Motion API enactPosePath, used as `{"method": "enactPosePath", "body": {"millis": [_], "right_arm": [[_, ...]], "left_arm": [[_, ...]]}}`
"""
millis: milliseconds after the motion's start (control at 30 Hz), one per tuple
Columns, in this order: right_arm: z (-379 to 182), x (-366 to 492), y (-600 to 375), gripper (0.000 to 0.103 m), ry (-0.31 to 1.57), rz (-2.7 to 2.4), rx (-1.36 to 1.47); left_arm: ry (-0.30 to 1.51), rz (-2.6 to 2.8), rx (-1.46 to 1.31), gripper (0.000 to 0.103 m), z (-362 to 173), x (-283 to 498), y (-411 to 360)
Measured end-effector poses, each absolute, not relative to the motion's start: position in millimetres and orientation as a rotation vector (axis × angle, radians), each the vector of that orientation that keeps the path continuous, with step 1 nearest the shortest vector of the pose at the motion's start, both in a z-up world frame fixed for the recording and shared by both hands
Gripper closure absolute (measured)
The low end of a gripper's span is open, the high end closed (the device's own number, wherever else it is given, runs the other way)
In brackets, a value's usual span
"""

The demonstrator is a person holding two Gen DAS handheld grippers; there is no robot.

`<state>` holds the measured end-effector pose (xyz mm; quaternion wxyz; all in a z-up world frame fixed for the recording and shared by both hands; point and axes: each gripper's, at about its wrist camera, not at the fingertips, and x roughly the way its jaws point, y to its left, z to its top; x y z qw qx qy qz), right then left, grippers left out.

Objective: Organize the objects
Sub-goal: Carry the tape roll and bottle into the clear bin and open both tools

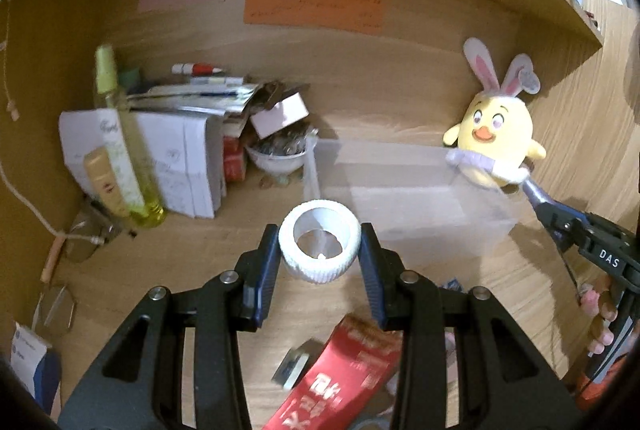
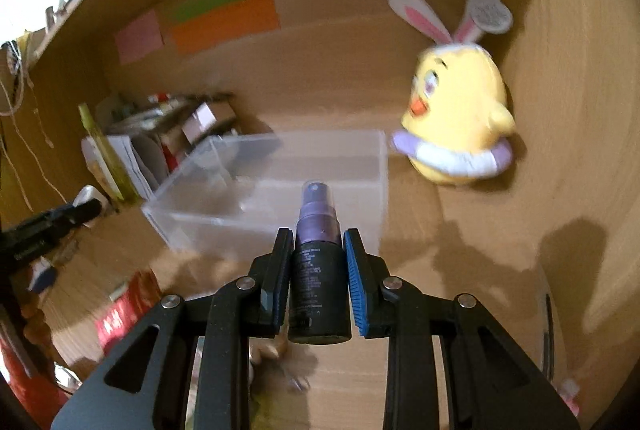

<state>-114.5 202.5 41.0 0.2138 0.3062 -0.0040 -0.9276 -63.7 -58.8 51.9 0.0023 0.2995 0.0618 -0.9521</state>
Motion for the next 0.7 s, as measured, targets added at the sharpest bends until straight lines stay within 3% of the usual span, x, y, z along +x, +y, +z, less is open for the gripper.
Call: {"method": "enactPosePath", "body": {"millis": [700], "right_arm": [[69,-186,143,0.079,0.052,-2.484,0.8]], "left_arm": [[0.233,-2.978,1.143,0.064,45,-155,-47]]}}
